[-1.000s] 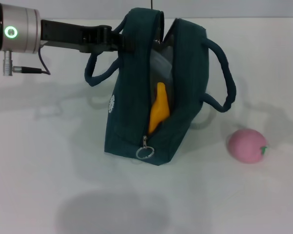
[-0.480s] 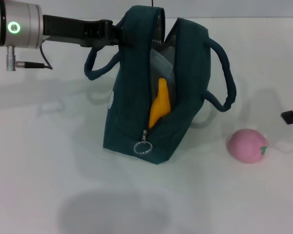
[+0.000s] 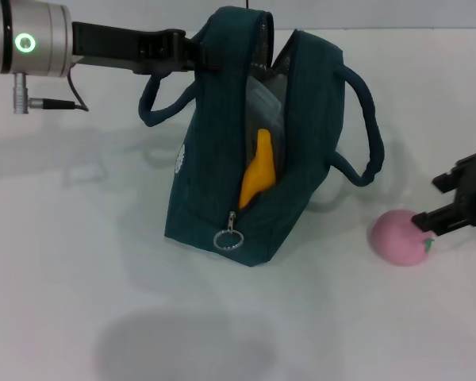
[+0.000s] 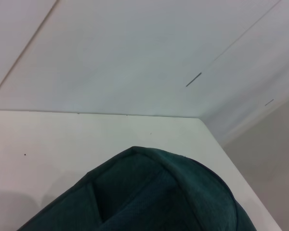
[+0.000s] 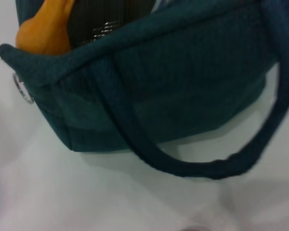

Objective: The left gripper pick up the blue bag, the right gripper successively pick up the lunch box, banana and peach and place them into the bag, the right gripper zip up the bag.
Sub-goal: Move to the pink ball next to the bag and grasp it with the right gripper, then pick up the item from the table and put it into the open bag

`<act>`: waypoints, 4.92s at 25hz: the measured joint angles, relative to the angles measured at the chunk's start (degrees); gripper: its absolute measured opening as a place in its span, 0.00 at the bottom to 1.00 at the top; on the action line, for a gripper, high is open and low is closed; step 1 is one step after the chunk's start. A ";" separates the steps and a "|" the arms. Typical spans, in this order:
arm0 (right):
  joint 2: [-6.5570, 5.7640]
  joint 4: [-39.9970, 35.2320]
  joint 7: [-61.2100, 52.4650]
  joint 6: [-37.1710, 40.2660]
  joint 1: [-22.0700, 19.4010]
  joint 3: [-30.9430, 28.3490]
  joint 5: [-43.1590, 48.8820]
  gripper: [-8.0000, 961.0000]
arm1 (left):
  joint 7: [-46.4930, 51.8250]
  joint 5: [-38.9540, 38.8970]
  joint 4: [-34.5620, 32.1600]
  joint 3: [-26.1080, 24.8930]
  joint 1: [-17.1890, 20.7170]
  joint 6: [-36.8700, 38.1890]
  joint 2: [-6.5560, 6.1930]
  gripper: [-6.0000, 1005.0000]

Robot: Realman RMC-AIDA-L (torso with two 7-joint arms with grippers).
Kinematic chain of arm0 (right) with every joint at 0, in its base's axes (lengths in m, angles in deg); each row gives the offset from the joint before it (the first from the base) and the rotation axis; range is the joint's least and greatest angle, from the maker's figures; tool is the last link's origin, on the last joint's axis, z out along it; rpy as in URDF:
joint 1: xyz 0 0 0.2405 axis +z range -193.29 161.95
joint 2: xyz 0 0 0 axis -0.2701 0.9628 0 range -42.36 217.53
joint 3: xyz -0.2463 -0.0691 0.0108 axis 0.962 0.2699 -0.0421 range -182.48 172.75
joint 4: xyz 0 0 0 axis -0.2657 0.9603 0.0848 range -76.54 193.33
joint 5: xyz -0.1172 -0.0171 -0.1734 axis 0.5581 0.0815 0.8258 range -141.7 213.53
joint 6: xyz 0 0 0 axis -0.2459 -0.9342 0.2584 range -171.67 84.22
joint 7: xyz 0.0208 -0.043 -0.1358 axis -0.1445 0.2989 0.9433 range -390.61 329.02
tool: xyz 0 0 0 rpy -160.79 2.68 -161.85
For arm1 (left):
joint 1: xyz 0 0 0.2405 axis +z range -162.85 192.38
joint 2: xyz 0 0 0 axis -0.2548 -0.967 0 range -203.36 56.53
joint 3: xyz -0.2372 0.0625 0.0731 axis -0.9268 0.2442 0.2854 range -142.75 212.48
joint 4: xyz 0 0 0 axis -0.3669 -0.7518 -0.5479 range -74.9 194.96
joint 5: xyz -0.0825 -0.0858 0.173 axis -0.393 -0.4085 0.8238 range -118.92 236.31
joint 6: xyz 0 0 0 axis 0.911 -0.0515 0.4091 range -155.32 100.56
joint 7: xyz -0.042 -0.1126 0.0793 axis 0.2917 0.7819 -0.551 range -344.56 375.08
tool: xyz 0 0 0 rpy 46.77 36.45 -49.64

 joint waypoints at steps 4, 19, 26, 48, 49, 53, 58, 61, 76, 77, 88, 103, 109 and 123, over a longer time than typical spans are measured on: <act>0.06 3.89 0.07 -3.23 0.79 3.19 -0.06 0.67 | -0.07 -0.02 0.00 0.00 -0.05 0.00 0.05 0.06; 0.23 16.45 1.87 -7.49 6.00 5.51 -1.21 0.65 | -0.95 -0.07 0.00 0.01 -0.32 0.01 -0.02 0.06; 0.03 17.18 1.92 -7.39 7.08 5.47 -0.75 0.64 | -0.98 -0.07 0.00 0.01 -0.36 0.01 -0.16 0.06; -3.58 26.92 22.59 9.52 4.44 -36.38 -36.98 0.18 | -0.51 -1.34 -0.01 0.25 -0.29 0.64 0.20 0.06; -3.63 30.88 26.55 9.72 4.99 -35.84 -40.44 0.17 | -0.52 -1.62 0.00 0.33 -0.34 0.74 0.23 0.06; -2.29 39.02 37.17 9.64 7.92 -34.89 -43.23 0.14 | -0.31 -1.73 0.00 0.36 -0.60 0.77 0.32 0.06; 0.14 43.88 46.10 4.92 10.76 -29.85 -42.08 0.10 | -0.27 -1.77 0.01 0.37 -0.91 0.74 0.34 0.06; 0.23 45.32 48.47 -1.10 11.19 -23.29 -42.86 0.08 | -0.26 -1.76 0.06 0.36 -0.99 0.62 0.34 0.06; 0.01 46.62 41.79 -11.31 14.94 -10.44 -36.35 0.05 | -0.09 -1.57 0.09 0.22 -0.91 0.63 0.29 0.06; 0.07 46.62 40.62 -11.96 15.18 -10.39 -35.59 0.06 | -0.09 -1.57 0.08 0.26 -0.92 0.63 0.31 0.06; 0.36 45.63 38.82 -15.89 14.71 -10.50 -35.50 0.15 | -0.24 -1.65 0.08 0.36 -0.96 0.80 0.34 0.06; 0.22 46.69 38.61 -22.01 18.20 1.85 -45.01 0.59 | -0.49 -1.75 0.09 0.44 -0.90 0.81 0.87 0.06; -0.33 47.46 35.22 -20.04 18.07 2.43 -43.76 0.63 | -0.38 -1.82 0.09 0.39 -0.71 0.81 0.84 0.06; -0.62 40.45 25.96 -15.73 15.49 -3.03 -36.29 0.59 | -0.37 -1.85 0.08 0.29 -0.61 0.80 0.61 0.06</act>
